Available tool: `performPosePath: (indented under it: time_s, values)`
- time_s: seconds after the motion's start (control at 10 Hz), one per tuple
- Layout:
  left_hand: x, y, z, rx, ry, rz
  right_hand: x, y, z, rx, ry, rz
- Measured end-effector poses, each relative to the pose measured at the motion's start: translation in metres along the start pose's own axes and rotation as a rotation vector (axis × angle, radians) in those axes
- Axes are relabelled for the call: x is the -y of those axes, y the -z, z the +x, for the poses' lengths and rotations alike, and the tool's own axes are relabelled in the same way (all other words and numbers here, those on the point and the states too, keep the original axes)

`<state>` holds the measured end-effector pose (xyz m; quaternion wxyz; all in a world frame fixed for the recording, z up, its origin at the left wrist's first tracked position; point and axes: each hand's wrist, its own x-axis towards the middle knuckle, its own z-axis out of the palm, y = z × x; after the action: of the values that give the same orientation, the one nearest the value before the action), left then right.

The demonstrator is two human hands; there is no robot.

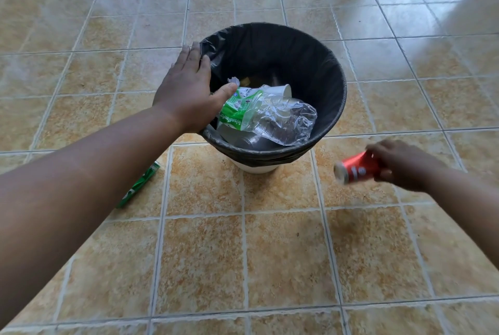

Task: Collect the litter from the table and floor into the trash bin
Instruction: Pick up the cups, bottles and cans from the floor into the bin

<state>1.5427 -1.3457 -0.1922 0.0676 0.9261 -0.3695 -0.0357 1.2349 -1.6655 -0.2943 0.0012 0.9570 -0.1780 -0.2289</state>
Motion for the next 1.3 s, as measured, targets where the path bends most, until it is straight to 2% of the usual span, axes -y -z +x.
performPosePath:
  time_s: [0.1,0.2,0.3,0.4,0.5,0.6,0.7,0.8,0.9,1.1,1.3]
  values:
    - [0.0,0.0,0.0,0.002,-0.004,-0.001,-0.01,0.031,0.009,-0.27,-0.164,0.422]
    - [0.001,0.0,0.0,-0.001,-0.004,-0.002,0.0,0.072,0.015,-0.637,-0.264,0.613]
    - [0.001,-0.001,-0.001,0.002,0.0,0.0,0.023,0.119,0.017,-0.906,-0.312,0.79]
    - [0.0,-0.001,-0.001,0.002,0.0,0.0,0.055,0.162,0.017,-1.036,-0.215,0.897]
    - [-0.001,0.0,-0.001,0.005,0.0,-0.01,0.092,0.184,0.017,-0.996,-0.076,0.829]
    - [-0.001,0.002,-0.002,0.005,-0.001,0.0,0.119,0.185,0.023,-0.84,-0.009,0.674]
    - [0.0,0.002,-0.002,0.009,-0.001,0.001,0.133,0.176,0.032,-0.661,-0.014,0.463]
    - [0.001,0.001,-0.002,0.011,-0.003,-0.007,0.135,0.167,0.037,-0.644,-0.087,0.201]
    - [0.001,0.0,-0.002,0.006,-0.002,-0.007,0.135,0.162,0.038,-0.624,-0.137,0.084]
    - [0.001,0.0,-0.001,-0.002,-0.006,-0.016,0.131,0.155,0.038,-0.672,-0.053,0.36]
    - [0.001,0.0,-0.001,0.004,-0.008,-0.015,0.131,0.152,0.042,-0.576,0.022,0.47]
